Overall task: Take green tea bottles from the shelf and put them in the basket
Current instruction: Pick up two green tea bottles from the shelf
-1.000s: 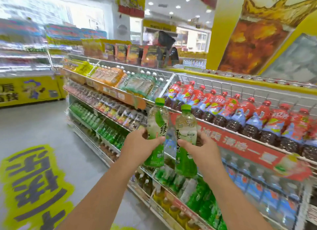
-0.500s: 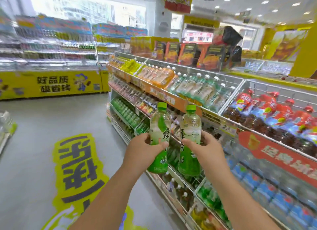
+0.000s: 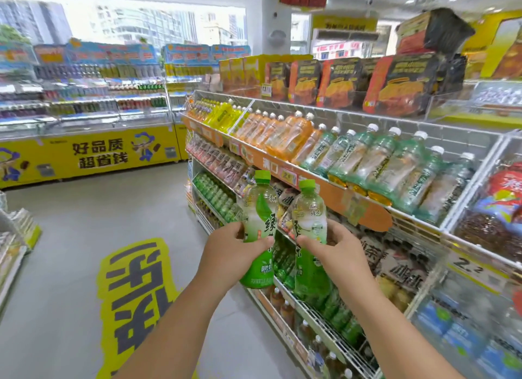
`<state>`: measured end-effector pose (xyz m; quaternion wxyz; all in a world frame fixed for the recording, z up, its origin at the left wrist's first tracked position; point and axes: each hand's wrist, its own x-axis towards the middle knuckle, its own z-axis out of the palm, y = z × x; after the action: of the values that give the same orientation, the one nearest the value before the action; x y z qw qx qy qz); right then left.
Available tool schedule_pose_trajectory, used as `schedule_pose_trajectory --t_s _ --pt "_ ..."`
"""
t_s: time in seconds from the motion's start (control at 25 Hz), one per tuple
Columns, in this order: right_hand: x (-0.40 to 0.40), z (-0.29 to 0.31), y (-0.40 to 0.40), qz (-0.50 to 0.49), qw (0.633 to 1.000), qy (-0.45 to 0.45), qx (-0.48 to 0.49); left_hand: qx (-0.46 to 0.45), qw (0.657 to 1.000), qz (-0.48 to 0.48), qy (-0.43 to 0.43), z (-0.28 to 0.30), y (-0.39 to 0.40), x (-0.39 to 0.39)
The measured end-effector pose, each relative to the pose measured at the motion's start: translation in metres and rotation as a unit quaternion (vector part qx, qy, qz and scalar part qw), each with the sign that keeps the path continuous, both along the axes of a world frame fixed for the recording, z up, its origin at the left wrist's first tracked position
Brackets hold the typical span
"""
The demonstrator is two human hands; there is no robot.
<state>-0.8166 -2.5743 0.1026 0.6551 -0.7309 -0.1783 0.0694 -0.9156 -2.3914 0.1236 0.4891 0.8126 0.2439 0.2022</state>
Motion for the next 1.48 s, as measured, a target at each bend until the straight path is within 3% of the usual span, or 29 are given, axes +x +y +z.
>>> schedule_pose_trajectory --t_s 0.24,0.4,0.76,0.92,1.16,1.48 --pt "0.063 -0.006 0.039 -0.061 0.998 0.016 -0.014 -0.003 0.996 -0.089 0.016 -0.013 0.047 0.101" --pt "0.096 -0.020 0.069 -0.157 0.987 0.026 -0.017 0.006 0.983 -0.180 0.039 -0.027 0.083 0.172" --pt "0.104 -0.039 0.112 -0.385 0.920 0.073 0.011 0.048 0.923 -0.376 0.069 -0.052 0.128 0.275" --pt "0.089 -0.047 0.103 -0.429 0.899 0.082 0.021 -0.007 0.894 -0.441 0.082 -0.063 0.112 0.284" --pt "0.074 -0.102 0.089 -0.457 0.880 0.127 -0.004 -0.038 0.864 -0.483 0.137 -0.117 0.085 0.277" --pt "0.080 -0.225 0.064 -0.422 0.880 0.219 -0.007 -0.069 0.878 -0.425 0.207 -0.239 0.048 0.271"
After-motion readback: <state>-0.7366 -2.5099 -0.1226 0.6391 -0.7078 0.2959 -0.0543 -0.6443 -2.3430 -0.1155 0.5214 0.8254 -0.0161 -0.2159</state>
